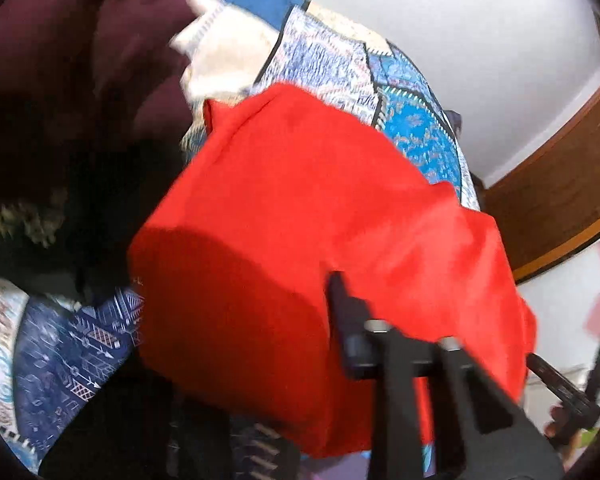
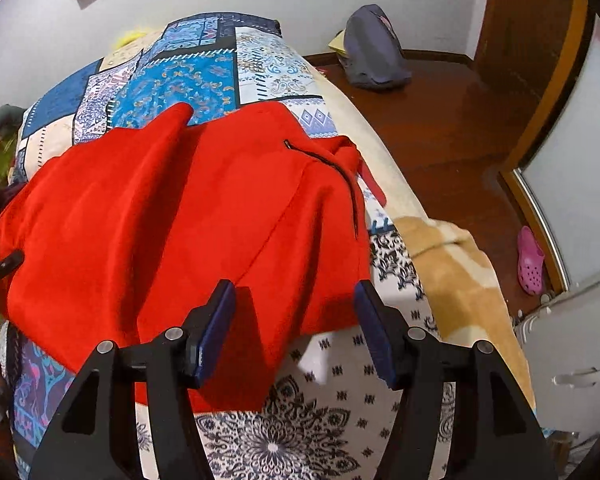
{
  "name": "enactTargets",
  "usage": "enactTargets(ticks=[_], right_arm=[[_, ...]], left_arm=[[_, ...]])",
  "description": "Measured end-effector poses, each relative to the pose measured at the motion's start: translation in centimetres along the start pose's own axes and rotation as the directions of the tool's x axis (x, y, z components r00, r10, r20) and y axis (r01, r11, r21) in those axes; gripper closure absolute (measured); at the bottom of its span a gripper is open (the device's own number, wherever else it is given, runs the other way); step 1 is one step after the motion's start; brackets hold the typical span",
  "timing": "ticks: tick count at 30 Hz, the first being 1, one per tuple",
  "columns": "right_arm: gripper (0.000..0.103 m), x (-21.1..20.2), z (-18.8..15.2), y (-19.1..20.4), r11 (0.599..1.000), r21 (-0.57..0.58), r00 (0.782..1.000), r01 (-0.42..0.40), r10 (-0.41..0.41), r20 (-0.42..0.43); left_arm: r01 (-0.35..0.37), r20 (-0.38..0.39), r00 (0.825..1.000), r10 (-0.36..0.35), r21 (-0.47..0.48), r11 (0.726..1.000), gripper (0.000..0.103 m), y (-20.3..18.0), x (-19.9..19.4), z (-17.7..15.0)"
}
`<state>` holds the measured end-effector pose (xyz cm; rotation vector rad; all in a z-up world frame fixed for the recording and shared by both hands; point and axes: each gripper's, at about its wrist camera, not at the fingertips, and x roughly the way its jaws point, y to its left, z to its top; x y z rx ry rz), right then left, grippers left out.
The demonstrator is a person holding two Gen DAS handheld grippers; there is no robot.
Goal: Fold large clothes
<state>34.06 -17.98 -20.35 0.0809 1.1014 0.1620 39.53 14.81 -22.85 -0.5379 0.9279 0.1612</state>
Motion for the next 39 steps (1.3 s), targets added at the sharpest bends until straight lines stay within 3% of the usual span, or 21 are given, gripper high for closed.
enactTargets(ticks=[3, 7, 9, 15, 19, 23, 25, 27, 31, 35, 39], right_arm=[[0.046, -0.8, 0.2, 0.6, 1.0, -0.014, 1.0, -0.005, 0.006, 0.012], [0.046, -2.0, 0.9, 2.3, 0.998, -0.05, 0.999, -0.03, 0.032, 0.043], [0.046, -2.6, 1.4, 3.6, 0.996, -0.068, 0.997, -0.054, 0.058, 0.058], [0.046, -2.7, 2.2, 10.8, 0.969, -0.142, 0.977, -0.2, 0.208, 0.045], [0.046, -0.9, 1.0, 17.6, 0.916, -0.219, 0.941, -0.336, 0.334, -0.049], [0.044, 1.9, -1.6, 23.7, 0.852, -0.249, 0.886, -0.461, 0.423, -0.191], [0.043, 2.4, -2.6, 25.6, 0.832, -0.292, 0.88, -0.471, 0.421, -0.219], [0.043, 1.9, -2.9, 26.3, 0.826, -0.344, 0.894, -0.447, 0.399, -0.205], [0.043, 0.5, -2.2, 23.2, 0.832, -0.292, 0.882, -0.472, 0.438, -0.177], [0.043, -0.9, -0.9, 15.5, 0.901, -0.149, 0.913, -0.408, 0.405, -0.052], [0.043, -2.0, -0.7, 6.4, 0.959, -0.004, 0.959, -0.282, 0.282, 0.034]], left_arm=[[-0.013, 0.09, 0.996, 0.01, 0.032, 0.999, 0.088, -2.1, -2.4, 0.7], [0.075, 0.182, 0.979, -0.09, 0.087, 0.993, 0.091, -4.6, -7.3, 2.3], [0.089, 0.249, 0.961, -0.122, 0.139, 0.986, 0.099, -6.0, -10.8, 2.8], [0.106, 0.381, 0.909, -0.166, 0.173, 0.979, 0.1, -6.4, -17.6, 4.1], [0.032, 0.479, 0.87, -0.117, 0.182, 0.983, 0.1, -5.9, -21.2, 4.0], [-0.049, 0.52, 0.852, -0.059, 0.191, 0.98, 0.1, -5.6, -21.8, 4.1], [-0.07, 0.51, 0.859, -0.036, 0.187, 0.98, 0.1, -5.1, -21.3, 4.1], [-0.102, 0.49, 0.872, -0.007, 0.195, 0.976, 0.1, -4.9, -20.1, 4.3], [-0.11, 0.446, 0.895, -0.02, 0.265, 0.958, 0.1, -6.6, -17.9, 3.8], [-0.076, 0.389, 0.916, -0.094, 0.401, 0.913, 0.1, -11.4, -16.1, 1.9], [0.025, 0.203, 0.965, -0.166, 0.56, 0.828, 0.1, -17.3, -11.8, -1.1]])
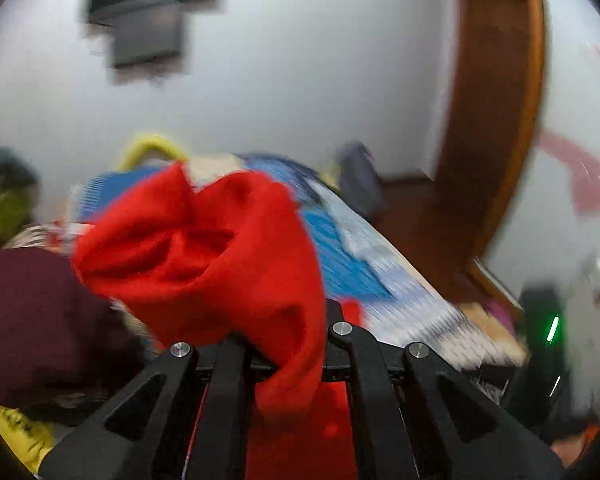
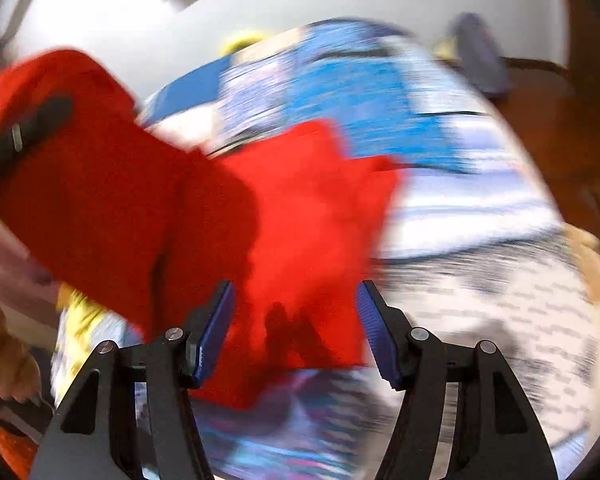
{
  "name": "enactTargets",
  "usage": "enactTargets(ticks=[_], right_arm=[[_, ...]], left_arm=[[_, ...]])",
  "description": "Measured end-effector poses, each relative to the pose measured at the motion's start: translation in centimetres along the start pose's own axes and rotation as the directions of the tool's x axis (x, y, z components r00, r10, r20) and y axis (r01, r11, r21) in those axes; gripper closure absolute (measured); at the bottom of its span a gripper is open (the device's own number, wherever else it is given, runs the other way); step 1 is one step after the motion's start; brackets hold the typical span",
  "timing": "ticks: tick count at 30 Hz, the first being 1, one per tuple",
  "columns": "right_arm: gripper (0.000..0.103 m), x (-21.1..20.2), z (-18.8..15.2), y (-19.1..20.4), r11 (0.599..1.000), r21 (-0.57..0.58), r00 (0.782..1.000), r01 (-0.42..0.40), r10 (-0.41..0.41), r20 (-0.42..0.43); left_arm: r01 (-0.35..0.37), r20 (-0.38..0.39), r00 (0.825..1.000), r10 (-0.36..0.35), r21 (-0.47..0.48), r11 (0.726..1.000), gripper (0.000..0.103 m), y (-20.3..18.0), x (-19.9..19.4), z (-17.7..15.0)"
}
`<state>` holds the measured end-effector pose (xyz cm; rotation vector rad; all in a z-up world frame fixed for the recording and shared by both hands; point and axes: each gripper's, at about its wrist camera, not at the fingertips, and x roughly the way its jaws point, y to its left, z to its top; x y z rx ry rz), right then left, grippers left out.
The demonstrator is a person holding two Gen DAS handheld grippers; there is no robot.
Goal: Fold large clothes
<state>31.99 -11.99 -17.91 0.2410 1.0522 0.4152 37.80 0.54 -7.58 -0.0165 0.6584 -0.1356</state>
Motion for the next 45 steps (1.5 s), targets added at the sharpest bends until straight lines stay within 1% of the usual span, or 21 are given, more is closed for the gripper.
enactTargets(ticks=[2, 4, 5, 7, 8, 9, 12, 14, 16, 20, 22, 23, 24, 27, 30, 33, 34, 36, 40, 43, 45], right_arm=[[0.043, -1.3, -0.1, -3.1, 0.997, 0.044, 0.998, 0.066, -0.066, 0.014], [0.043, -2.4, -0.3, -5.6, 0.991, 0.077, 0.994, 0.11, -0.112, 0.019], [0.043, -2.9, -0.5, -6.7, 0.988, 0.092, 0.992, 0.122, -0.124, 0.017], [0.043, -3.6, -0.9, -7.5, 0.986, 0.102, 0.991, 0.133, -0.135, 0.013], [0.043, -3.7, -1.0, -7.5, 0.986, 0.096, 0.99, 0.14, -0.141, 0.013], [0.043, -3.8, -1.0, -7.3, 0.985, 0.088, 0.989, 0.146, -0.148, 0.013], [0.043, -4.0, -0.7, -5.8, 0.988, 0.031, 0.988, 0.152, -0.153, 0.031], [0.043, -4.9, -1.0, -4.7, 0.991, -0.004, 0.99, 0.132, -0.131, 0.051], [0.043, -5.2, -1.0, -3.0, 0.994, -0.034, 0.993, 0.102, -0.099, 0.071], [0.043, -4.6, 0.1, 0.8, 0.994, -0.106, 0.995, 0.016, -0.005, 0.099], [0.043, -3.8, 0.6, 2.6, 0.991, -0.135, 0.995, -0.01, 0.024, 0.097], [0.043, -3.1, 0.8, 3.5, 0.989, -0.15, 0.995, -0.018, 0.032, 0.091], [0.042, -2.4, 0.9, 4.1, 0.987, -0.16, 0.996, -0.022, 0.036, 0.083], [0.042, 0.7, 0.8, 5.3, 0.983, -0.18, 0.999, -0.024, 0.029, 0.026], [0.042, 4.0, -0.3, 4.7, 0.982, -0.186, 0.999, 0.017, -0.026, -0.043], [0.042, 6.7, -2.4, 3.0, 0.978, -0.196, 0.987, 0.076, -0.101, -0.125], [0.042, 6.9, -3.1, 2.2, 0.98, -0.189, 0.986, 0.064, -0.091, -0.138], [0.032, 6.7, -4.0, 0.8, 0.986, -0.159, 0.987, 0.046, -0.069, -0.146], [0.03, 5.4, -5.0, -1.1, 0.985, -0.151, 0.984, 0.078, -0.101, -0.148], [0.03, 4.4, -5.6, -1.4, 0.973, -0.185, 0.976, 0.141, -0.169, -0.14], [0.03, 3.8, -5.9, -1.4, 0.966, -0.202, 0.973, 0.16, -0.189, -0.132]], left_arm=[[0.059, -0.106, 0.993, -0.053, 0.053, 0.997, 0.1, -2.6, 2.7, -1.4], [0.119, -0.222, 0.97, -0.1, 0.07, 0.99, 0.1, -4.2, 5.2, -3.7], [0.146, -0.27, 0.955, -0.123, 0.064, 0.987, 0.099, -4.5, 6.0, -4.7], [0.208, -0.363, 0.912, -0.191, 0.009, 0.978, 0.097, -4.5, 7.3, -6.9], [0.22, -0.39, 0.897, -0.21, -0.018, 0.975, 0.091, -4.3, 7.3, -7.7], [0.22, -0.4, 0.891, -0.214, -0.033, 0.975, 0.082, -4.1, 7.2, -8.3], [0.223, -0.386, 0.897, -0.215, -0.026, 0.975, 0.062, -3.6, 5.6, -8.6], [0.207, -0.355, 0.915, -0.191, 0.007, 0.978, 0.05, -3.5, 3.5, -8.1], [0.181, -0.29, 0.943, -0.162, 0.038, 0.983, 0.044, -2.7, 1.0, -7.5], [0.078, -0.196, 0.979, -0.065, 0.062, 0.995, 0.03, -0.3, -1.9, -6.6], [-0.015, -0.159, 0.987, 0.027, 0.076, 0.997, 0.024, 1.7, -2.5, -6.4], [-0.05, -0.155, 0.986, 0.061, 0.074, 0.996, 0.017, 2.7, -2.5, -6.4], [-0.092, -0.158, 0.982, 0.1, 0.057, 0.994, 0.015, 3.9, -2.1, -6.6], [-0.128, -0.22, 0.967, 0.131, 0.025, 0.991, 0.015, 6.0, 0.1, -8.1], [-0.095, -0.326, 0.941, 0.091, 0.006, 0.995, 0.015, 7.1, 3.0, -11.1], [-0.075, -0.335, 0.941, 0.056, -0.043, 0.996, 0.009, 7.5, 3.7, -12.9], [-0.066, -0.336, 0.941, 0.04, -0.064, 0.996, 0.008, 7.6, 3.8, -13.3], [-0.043, -0.341, 0.94, 0.01, -0.089, 0.995, 0.008, 7.9, 3.5, -14.2], [-0.057, -0.354, 0.934, 0.042, -0.034, 0.998, 0.008, 6.9, 2.9, -15.3], [-0.113, -0.382, 0.916, 0.123, 0.048, 0.992, 0.008, 6.3, 2.6, -16.3], [-0.135, -0.378, 0.913, 0.157, 0.083, 0.987, 0.008, 6.3, 2.2, -16.9]])
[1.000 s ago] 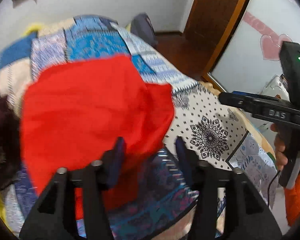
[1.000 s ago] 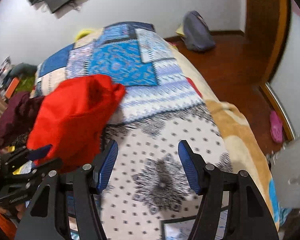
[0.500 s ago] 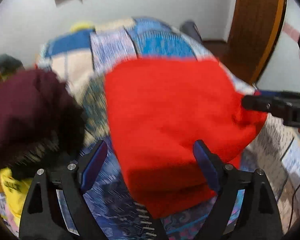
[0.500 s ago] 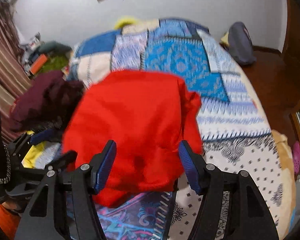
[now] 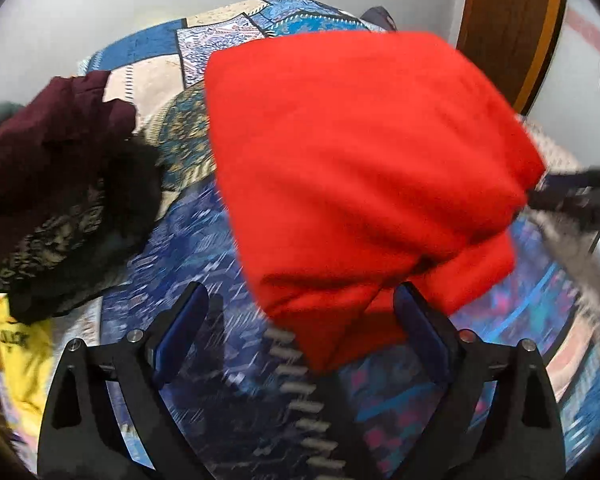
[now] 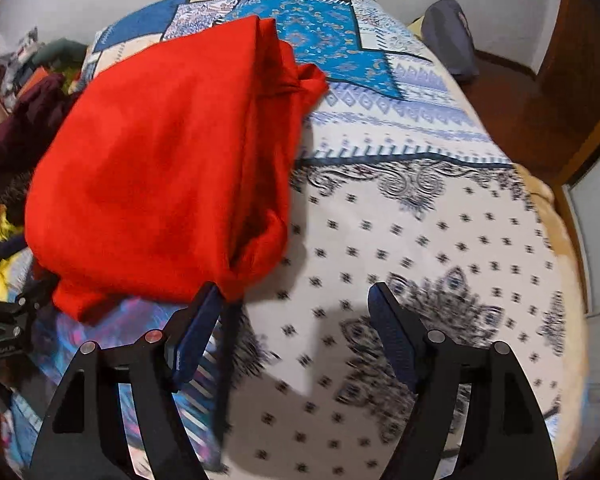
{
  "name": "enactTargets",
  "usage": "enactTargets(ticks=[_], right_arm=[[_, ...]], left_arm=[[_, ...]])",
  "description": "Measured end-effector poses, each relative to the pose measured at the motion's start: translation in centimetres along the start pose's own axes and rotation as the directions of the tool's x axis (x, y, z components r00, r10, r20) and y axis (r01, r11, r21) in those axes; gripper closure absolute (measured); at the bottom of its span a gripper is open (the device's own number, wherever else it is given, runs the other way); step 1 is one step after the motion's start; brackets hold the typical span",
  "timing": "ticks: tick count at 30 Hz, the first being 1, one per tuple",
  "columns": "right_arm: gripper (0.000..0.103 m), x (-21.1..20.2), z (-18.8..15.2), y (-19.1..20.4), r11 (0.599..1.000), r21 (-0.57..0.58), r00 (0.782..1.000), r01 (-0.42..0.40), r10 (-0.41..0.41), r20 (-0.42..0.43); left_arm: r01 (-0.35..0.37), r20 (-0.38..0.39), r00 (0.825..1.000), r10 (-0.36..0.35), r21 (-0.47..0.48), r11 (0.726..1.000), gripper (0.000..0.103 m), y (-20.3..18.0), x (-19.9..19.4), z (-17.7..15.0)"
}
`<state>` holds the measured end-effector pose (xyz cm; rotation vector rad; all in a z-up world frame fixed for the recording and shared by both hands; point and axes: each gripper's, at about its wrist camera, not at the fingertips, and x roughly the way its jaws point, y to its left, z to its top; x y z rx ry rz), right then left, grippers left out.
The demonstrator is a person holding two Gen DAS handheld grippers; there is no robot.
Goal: Fold large clothes
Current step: 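Grasp the folded jacket bundle with both grippers, carry it onto the dark clothes stack, release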
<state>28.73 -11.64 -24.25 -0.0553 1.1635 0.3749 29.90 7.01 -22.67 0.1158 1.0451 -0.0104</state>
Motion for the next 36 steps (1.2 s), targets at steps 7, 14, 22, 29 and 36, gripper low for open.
enactTargets(ticks=[7, 14, 22, 29, 36], right_arm=[[0.03, -3.1, 0.8, -0.2, 1.0, 0.017, 0.997, -0.026, 0.025, 0.079], [0.03, -5.7, 3.2, 0.9, 0.998, -0.003, 0.981, -0.064, 0.063, 0.185], [0.03, -4.2, 5.8, 1.6, 0.982, 0.019, 0.966, -0.187, 0.181, 0.186], [0.03, 1.9, 7.7, 0.8, 0.956, 0.092, 0.96, -0.278, 0.274, 0.059], [0.026, 6.1, 9.2, -1.7, 0.86, 0.238, 0.888, -0.451, 0.458, 0.029]], left_arm=[[-0.042, 0.046, 0.998, 0.043, -0.01, 0.999, 0.009, 1.8, -2.5, -0.7], [-0.038, 0.159, 0.986, 0.052, -0.092, 0.995, 0.008, 4.2, -6.0, 1.6], [0.128, 0.201, 0.976, -0.083, -0.218, 0.968, 0.008, 6.9, -5.1, 5.5], [0.292, 0.102, 0.956, -0.274, -0.344, 0.893, 0.008, 8.2, 0.9, 6.9], [0.423, 0.075, 0.896, -0.437, -0.442, 0.791, 0.008, 8.8, 5.7, 7.5]])
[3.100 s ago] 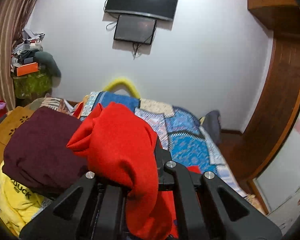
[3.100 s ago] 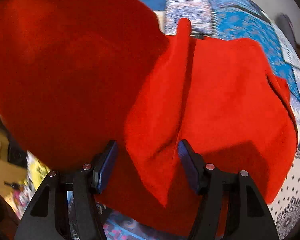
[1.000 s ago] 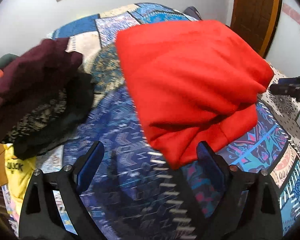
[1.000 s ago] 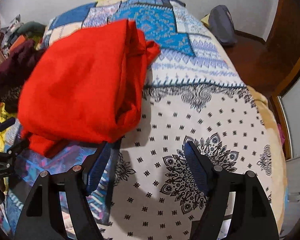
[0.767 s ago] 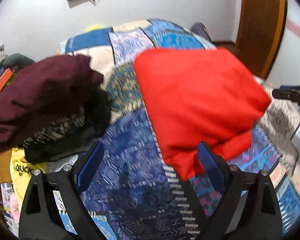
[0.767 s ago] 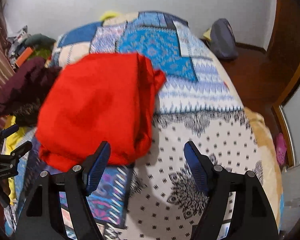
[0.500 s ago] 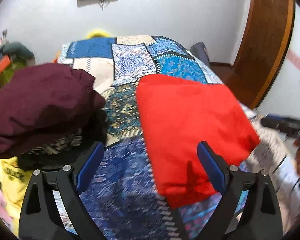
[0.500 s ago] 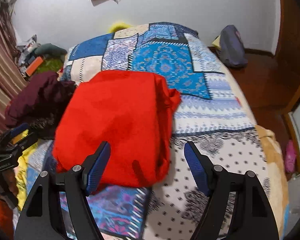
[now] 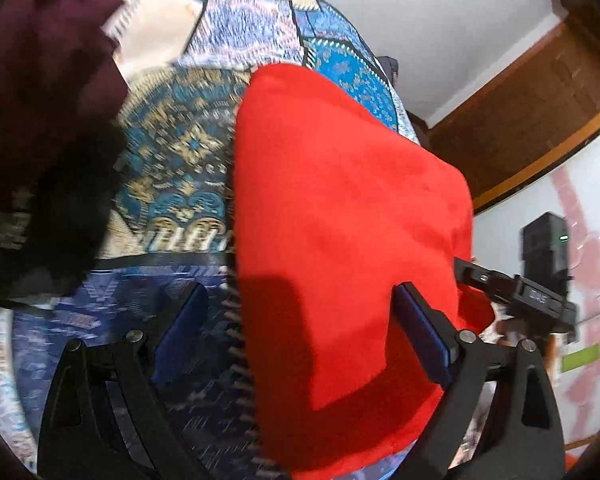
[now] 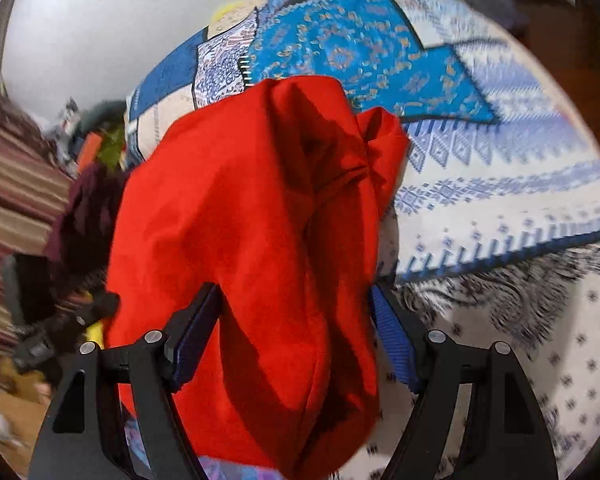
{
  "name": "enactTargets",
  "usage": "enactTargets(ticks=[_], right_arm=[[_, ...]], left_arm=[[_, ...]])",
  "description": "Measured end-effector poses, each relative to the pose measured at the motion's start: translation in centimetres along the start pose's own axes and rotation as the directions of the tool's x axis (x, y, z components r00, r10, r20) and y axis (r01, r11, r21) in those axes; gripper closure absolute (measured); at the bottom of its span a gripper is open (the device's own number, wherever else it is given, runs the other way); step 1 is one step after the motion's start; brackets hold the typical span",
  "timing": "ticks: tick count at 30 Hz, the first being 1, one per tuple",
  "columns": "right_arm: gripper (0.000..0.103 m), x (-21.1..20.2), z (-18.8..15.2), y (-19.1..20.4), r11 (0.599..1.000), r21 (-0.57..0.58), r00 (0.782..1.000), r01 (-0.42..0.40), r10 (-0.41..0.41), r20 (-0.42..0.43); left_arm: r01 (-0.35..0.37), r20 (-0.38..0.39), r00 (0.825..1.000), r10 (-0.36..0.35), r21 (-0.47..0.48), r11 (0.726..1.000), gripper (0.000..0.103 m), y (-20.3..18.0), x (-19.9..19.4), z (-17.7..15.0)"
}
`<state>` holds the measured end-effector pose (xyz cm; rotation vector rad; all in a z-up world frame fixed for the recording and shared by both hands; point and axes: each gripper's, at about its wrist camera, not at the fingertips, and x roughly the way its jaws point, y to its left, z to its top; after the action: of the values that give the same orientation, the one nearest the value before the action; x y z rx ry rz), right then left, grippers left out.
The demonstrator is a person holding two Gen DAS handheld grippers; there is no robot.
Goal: Fold large clothes
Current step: 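Grasp the folded jacket bundle with both grippers, carry it onto the dark clothes stack, release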
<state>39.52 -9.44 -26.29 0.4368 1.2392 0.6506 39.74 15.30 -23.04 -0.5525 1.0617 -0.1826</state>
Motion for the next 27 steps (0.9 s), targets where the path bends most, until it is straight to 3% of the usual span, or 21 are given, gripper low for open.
enactTargets(ticks=[4, 8, 11, 14, 17, 19, 21, 27], right_arm=[[0.025, 1.2, 0.7, -1.2, 0.994, 0.053, 0.995, -0.092, 0.093, -0.021], [0.022, 1.8, 0.9, -2.0, 0.983, 0.099, 0.988, -0.155, 0.157, -0.01], [0.025, 1.5, 0.7, -1.6, 0.984, 0.086, 0.987, -0.159, 0.16, -0.009], [0.042, 1.2, 0.2, -0.9, 0.984, 0.063, 0.986, -0.165, 0.165, 0.001], [0.065, 0.3, -0.1, -0.6, 0.981, 0.057, 0.983, -0.183, 0.183, 0.016], [0.072, -0.4, 0.3, -0.3, 0.981, 0.05, 0.982, -0.186, 0.185, 0.026], [0.075, -1.7, 0.2, 0.8, 0.985, 0.019, 0.985, -0.172, 0.171, 0.037], [0.077, -5.0, -0.1, 5.7, 0.989, -0.087, 0.989, -0.121, 0.128, 0.073]], left_arm=[[0.077, -0.021, 0.997, -0.079, -0.064, 0.995, 0.008, 0.7, 1.4, 0.9], [0.079, -0.013, 0.997, -0.08, -0.053, 0.995, 0.008, 0.4, 1.9, 1.5], [0.083, -0.008, 0.996, -0.084, -0.048, 0.995, 0.01, 0.2, 2.1, 1.6], [0.131, -0.013, 0.991, -0.132, -0.041, 0.991, 0.031, 0.0, 1.9, 1.5], [0.121, 0.011, 0.993, -0.121, -0.027, 0.992, 0.045, -0.1, 1.4, 1.5], [0.11, 0.021, 0.994, -0.11, -0.014, 0.994, 0.054, -0.5, 0.6, 1.5], [0.108, 0.028, 0.994, -0.109, 0.011, 0.994, 0.065, -1.2, -0.2, 1.7], [0.095, 0.074, 0.992, -0.103, 0.104, 0.99, 0.074, -4.5, -4.6, 1.8]])
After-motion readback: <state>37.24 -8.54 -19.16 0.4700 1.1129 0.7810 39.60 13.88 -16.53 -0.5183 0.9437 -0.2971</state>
